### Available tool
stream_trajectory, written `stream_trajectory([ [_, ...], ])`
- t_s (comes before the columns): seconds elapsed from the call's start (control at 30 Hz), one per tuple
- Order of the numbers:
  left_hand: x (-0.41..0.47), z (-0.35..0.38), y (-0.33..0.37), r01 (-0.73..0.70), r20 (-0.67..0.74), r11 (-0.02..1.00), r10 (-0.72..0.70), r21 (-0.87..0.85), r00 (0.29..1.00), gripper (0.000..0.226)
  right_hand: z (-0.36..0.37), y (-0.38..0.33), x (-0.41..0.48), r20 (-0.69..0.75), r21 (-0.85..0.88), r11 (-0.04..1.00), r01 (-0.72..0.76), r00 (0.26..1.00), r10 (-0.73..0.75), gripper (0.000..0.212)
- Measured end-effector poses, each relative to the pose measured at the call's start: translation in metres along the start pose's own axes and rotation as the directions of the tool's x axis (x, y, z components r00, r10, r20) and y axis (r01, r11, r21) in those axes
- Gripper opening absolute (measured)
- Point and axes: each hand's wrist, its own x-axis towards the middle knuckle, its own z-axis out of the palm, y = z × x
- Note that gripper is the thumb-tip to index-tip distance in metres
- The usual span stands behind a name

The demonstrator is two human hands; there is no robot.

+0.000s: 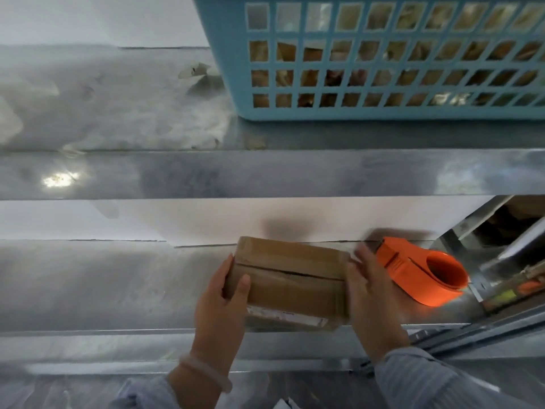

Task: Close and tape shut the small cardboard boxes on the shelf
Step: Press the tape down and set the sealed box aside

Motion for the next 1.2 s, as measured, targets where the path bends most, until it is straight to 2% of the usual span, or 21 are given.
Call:
stream_trajectory([
  [0.07,0.001,-0.001,0.0,-0.074,0.028,0.995,0.072,0.073,0.997,0.05,0.007,-0.002,-0.003,0.222,-0.262,0.959,0.112,0.974,-0.053,0.066],
  [0.13,0.011,-0.004,-0.004,-0.217,0.124,0.95,0.193,0.225,0.973,0.056,0.01,-0.001,0.001,0.331,-0.429,0.877,0.216,0.941,-0.07,0.07],
  [0.17,0.018,-0.005,-0.006,-0.311,0.192,0.897,0.261,0.314,0.946,0.059,0.011,0.001,0.004,0.345,-0.491,0.82,0.295,0.93,-0.128,0.068],
  [0.23,0.034,-0.005,-0.012,-0.519,0.341,0.72,0.397,0.461,0.852,0.06,0.011,0.001,0.011,0.402,-0.605,0.619,0.501,0.863,-0.306,0.062],
  [0.3,0.044,-0.006,-0.015,-0.629,0.463,0.566,0.427,0.533,0.777,0.059,0.012,0.001,0.017,0.498,-0.66,0.448,0.602,0.798,-0.34,0.065],
  [0.37,0.05,-0.007,-0.013,-0.665,0.513,0.465,0.423,0.585,0.747,0.06,0.014,-0.003,0.022,0.54,-0.697,0.345,0.629,0.777,-0.325,0.068],
  [0.43,0.053,-0.006,-0.006,-0.671,0.53,0.407,0.414,0.62,0.74,0.059,0.016,-0.009,0.023,0.555,-0.706,0.285,0.649,0.756,-0.346,0.064],
  [0.5,0.052,-0.003,-0.004,-0.686,0.542,0.401,0.422,0.607,0.726,0.054,0.02,-0.01,0.022,0.571,-0.698,0.251,0.671,0.733,-0.37,0.059],
  [0.6,0.05,-0.002,-0.006,-0.793,0.644,0.311,0.464,0.524,0.608,0.052,0.022,-0.008,0.02,0.607,-0.651,0.252,0.716,0.69,-0.394,0.058],
  [0.67,0.054,0.001,-0.007,-0.819,0.682,0.26,0.457,0.511,0.571,0.054,0.023,-0.007,0.024,0.622,-0.642,0.237,0.729,0.676,-0.396,0.058],
  [0.77,0.06,0.003,-0.004,-0.81,0.661,0.29,0.471,0.51,0.585,0.054,0.025,-0.01,0.028,0.619,-0.646,0.258,0.718,0.691,-0.374,0.058],
  [0.83,0.06,0.003,-0.004,-0.797,0.623,0.364,0.497,0.483,0.604,0.05,0.025,-0.01,0.029,0.595,-0.652,0.305,0.694,0.718,-0.361,0.064],
  [0.87,0.058,0.003,-0.006,-0.77,0.583,0.426,0.503,0.475,0.638,0.048,0.026,-0.009,0.028,0.571,-0.659,0.351,0.665,0.746,-0.342,0.066],
  [0.93,0.05,0.002,-0.009,-0.65,0.458,0.591,0.464,0.477,0.758,0.057,0.028,-0.004,0.027,0.478,-0.695,0.44,0.569,0.822,-0.31,0.067],
  [1.0,0.047,0.003,-0.012,-0.531,0.379,0.72,0.386,0.447,0.841,0.069,0.032,-0.001,0.026,0.408,-0.737,0.464,0.492,0.871,-0.274,0.077],
  [1.07,0.052,0.003,-0.013,-0.5,0.402,0.767,0.342,0.403,0.849,0.068,0.031,-0.004,0.03,0.427,-0.724,0.483,0.492,0.87,-0.246,0.084],
  [1.2,0.061,-0.009,-0.013,-0.5,0.472,0.789,0.31,0.357,0.825,0.061,0.016,-0.01,0.037,0.486,-0.629,0.603,0.491,0.854,-0.188,0.066],
])
